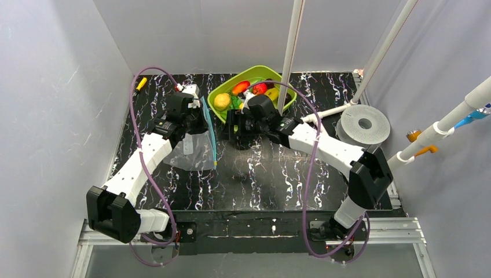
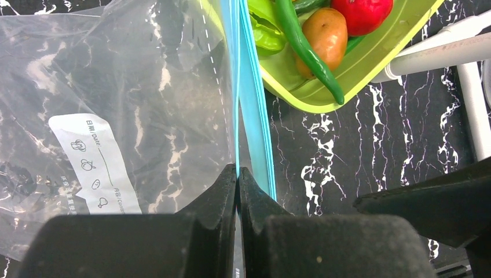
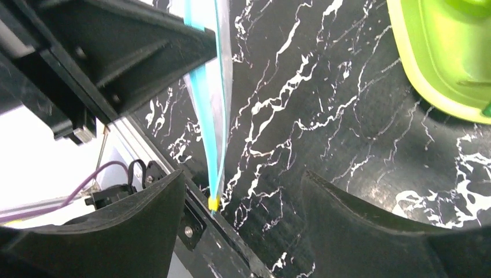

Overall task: Place the food in the zip-top bag and seal the zipper
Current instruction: Open the zipper of the food storage bag.

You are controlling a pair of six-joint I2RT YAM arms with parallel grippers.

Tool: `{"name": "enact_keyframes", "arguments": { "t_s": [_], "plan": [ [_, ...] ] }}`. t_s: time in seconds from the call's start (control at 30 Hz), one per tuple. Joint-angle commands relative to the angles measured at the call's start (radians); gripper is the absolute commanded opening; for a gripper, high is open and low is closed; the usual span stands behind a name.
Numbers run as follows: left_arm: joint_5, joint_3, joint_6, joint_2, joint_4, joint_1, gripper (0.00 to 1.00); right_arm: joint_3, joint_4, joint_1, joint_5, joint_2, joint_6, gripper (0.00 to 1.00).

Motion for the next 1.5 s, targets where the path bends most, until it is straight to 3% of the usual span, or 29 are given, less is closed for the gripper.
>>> {"name": "enact_keyframes", "arguments": {
  "t_s": [0.0,0.17,0.5,0.57,0.63,0.77,0.93,1.17,1.33,1.47],
  "plan": [
    [0.02,0.002,0.013,-0.017,0.007,-0.004,0.0,0.096,0.036,0.013,-0.013,0.053,-0.002,0.76],
    [0.059,0.004,0.009,-0.022,0.006,-0.004,0.0,0.15,0.034,0.027,-0.004,0.124,-0.017,0.65],
    [0.078,0.008,0.006,-0.023,0.004,-0.004,0.0,0.245,0.013,0.065,0.005,0.241,-0.036,0.55],
    [0.079,0.01,0.006,-0.025,0.002,-0.004,0.0,0.258,0.002,0.072,0.019,0.254,-0.049,0.46],
    [0.076,0.013,0.01,-0.026,0.001,-0.004,0.0,0.27,-0.006,0.072,0.026,0.261,-0.053,0.28],
    [0.04,0.024,0.039,-0.034,-0.016,-0.004,0.05,0.271,-0.01,0.073,0.037,0.255,-0.046,0.01],
    [-0.085,0.054,0.094,-0.036,-0.08,-0.022,0.22,0.246,0.023,0.072,0.023,0.226,-0.023,0.01],
    [-0.054,0.031,0.118,-0.061,-0.109,-0.022,0.32,0.258,0.039,0.075,0.014,0.227,-0.004,0.01],
    [-0.035,-0.031,0.137,-0.077,-0.063,-0.022,0.32,0.287,0.018,0.089,0.032,0.239,0.0,0.01],
    [-0.031,-0.017,0.183,-0.08,-0.096,-0.022,0.11,0.305,-0.01,0.1,0.075,0.246,-0.01,0.01]
  ]
}}
